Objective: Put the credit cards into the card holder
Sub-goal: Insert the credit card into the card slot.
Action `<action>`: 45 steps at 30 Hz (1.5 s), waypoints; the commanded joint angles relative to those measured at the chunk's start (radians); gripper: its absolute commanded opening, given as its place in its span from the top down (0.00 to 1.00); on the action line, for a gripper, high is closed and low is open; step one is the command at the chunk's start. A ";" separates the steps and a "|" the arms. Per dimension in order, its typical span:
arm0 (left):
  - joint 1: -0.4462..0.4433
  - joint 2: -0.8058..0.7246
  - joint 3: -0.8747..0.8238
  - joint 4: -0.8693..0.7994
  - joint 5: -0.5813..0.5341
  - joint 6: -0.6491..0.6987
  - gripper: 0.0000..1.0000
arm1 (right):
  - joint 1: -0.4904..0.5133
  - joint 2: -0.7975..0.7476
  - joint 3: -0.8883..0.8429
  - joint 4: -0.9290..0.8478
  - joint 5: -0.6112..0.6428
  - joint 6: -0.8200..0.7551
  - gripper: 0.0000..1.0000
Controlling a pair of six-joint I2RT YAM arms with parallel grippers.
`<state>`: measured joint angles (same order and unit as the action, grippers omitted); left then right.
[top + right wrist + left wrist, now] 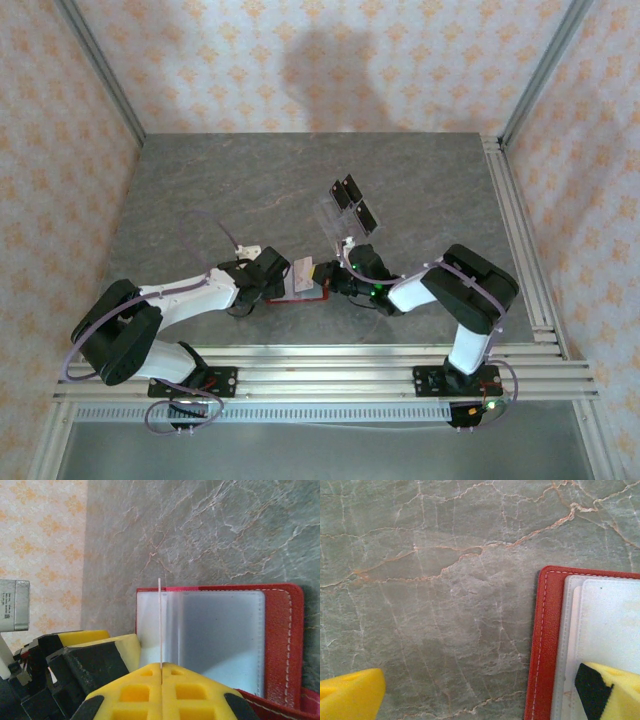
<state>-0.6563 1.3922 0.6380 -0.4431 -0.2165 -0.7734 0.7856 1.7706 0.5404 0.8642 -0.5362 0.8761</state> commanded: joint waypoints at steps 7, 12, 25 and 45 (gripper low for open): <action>0.001 0.011 -0.029 -0.040 -0.031 -0.009 0.00 | 0.010 0.043 -0.034 0.113 -0.004 0.024 1.00; 0.001 0.012 -0.031 -0.038 -0.031 -0.010 0.00 | 0.010 0.051 -0.043 0.124 -0.005 0.029 1.00; 0.001 0.019 -0.031 -0.034 -0.031 -0.012 0.00 | 0.013 0.098 -0.028 0.188 -0.043 0.062 1.00; 0.001 0.014 -0.029 -0.035 -0.027 -0.014 0.00 | 0.033 0.155 -0.003 0.208 -0.049 0.098 1.00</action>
<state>-0.6563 1.3922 0.6327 -0.4328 -0.2169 -0.7845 0.8074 1.9034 0.5217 1.0458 -0.5751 0.9653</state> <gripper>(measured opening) 0.999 0.041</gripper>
